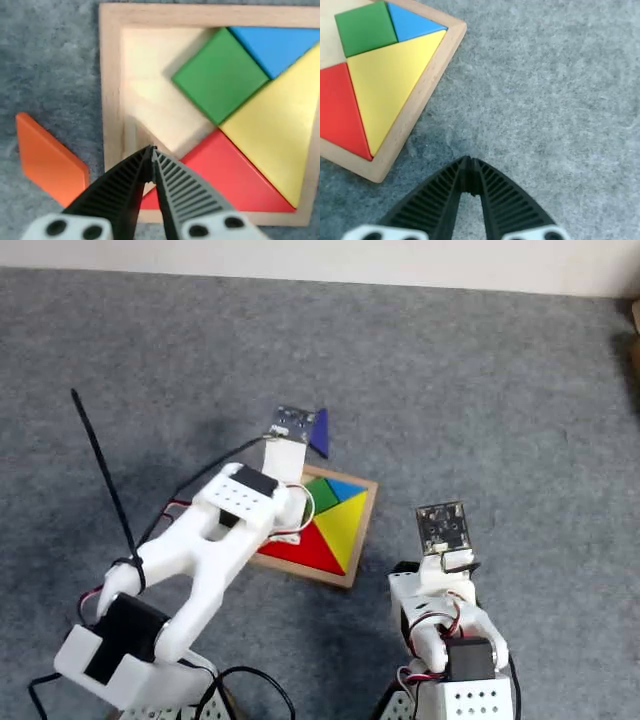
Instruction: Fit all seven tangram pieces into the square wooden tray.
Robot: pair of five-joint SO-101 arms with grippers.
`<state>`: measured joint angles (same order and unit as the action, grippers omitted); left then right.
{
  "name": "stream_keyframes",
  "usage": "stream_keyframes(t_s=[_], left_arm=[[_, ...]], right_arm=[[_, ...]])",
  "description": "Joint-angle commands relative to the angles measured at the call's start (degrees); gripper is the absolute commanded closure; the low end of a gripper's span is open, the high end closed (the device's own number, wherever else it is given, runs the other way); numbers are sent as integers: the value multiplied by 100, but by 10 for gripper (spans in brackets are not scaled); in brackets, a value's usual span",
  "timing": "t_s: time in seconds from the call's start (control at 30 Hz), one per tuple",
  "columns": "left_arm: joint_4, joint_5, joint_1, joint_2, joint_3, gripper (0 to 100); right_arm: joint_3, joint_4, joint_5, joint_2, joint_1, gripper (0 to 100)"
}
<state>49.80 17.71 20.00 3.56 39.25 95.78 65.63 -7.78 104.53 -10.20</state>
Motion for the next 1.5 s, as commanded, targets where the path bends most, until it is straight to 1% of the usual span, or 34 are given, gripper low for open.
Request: stream_keyframes(t_s=[0.0,0.13,0.23,0.3,0.43,0.57,0.73,0.77,0.87,1.07,1.27,1.37,1.47], left_arm=[[53,-26,110,-40,-215,994],[44,-26,57,-75,-198,994],[-70,-26,75,-391,-277,994],[-114,-18,66,-664,-488,994],[246,-18,75,-1182,-1174,994],[246,-18,84,-1420,-1622,994],[246,0,400,-1464,-1938,994],[246,105,497,-1473,-1947,994],[246,360,752,-1473,-1965,994],[281,378,1051,-1420,-1974,994],[325,378,998,-998,-1912,994],[703,369,998,-611,-1956,994],[888,352,936,-224,-1921,994]], right_arm=[[593,31,26,13,66,994],[593,31,26,13,66,994],[593,31,26,13,66,994],[593,31,26,13,66,994],[593,31,26,13,66,994],[593,31,26,13,66,994],[593,31,26,13,66,994],[593,31,26,13,66,994],[593,31,26,13,66,994],[593,31,26,13,66,994],[593,31,26,13,66,994],[593,31,26,13,66,994],[593,31,26,13,66,994]])
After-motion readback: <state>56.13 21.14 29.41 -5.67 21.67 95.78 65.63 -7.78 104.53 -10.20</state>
